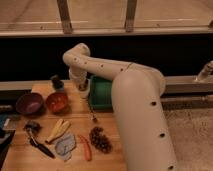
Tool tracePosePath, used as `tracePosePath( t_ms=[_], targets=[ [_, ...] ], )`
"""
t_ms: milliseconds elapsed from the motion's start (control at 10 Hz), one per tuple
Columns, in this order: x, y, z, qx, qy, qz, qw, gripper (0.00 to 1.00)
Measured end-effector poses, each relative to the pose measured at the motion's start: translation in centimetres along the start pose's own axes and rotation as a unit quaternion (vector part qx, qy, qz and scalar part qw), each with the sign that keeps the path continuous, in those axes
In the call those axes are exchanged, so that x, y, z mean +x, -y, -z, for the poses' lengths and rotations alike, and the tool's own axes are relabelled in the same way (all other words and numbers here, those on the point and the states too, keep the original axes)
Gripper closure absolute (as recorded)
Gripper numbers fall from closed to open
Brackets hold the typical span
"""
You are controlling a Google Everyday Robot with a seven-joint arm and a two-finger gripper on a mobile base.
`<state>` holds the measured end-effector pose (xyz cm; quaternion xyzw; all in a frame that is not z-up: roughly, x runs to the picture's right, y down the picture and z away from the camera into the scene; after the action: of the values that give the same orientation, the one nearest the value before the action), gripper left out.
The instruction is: Stack cups into tray
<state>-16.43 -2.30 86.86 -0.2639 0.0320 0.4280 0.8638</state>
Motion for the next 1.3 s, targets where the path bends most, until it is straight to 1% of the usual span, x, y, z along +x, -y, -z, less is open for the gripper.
tracePosePath(
  t_ms=[100,200,500,600,700,1000,1300],
  targets=[
    [-0.05,-0.04,0.23,-0.002,0.008,0.002,1.0000,0.85],
    [0.03,0.01,0.33,-0.004,0.013,0.004,0.9999,0.78],
    [-0.02,-0.52,-0.01,-0.015,0.021,0.005,0.9997,0.49],
    [-0.05,-0.75,-0.12,-0.020,0.023,0.005,0.9995,0.40],
    [-0.05,-0.82,-0.24,-0.023,0.024,0.005,0.9994,0.38],
    [-0.12,-0.93,-0.36,-0.026,0.024,0.005,0.9994,0.38],
    [-0.06,-0.60,0.12,-0.020,0.024,0.005,0.9995,0.38]
  ],
)
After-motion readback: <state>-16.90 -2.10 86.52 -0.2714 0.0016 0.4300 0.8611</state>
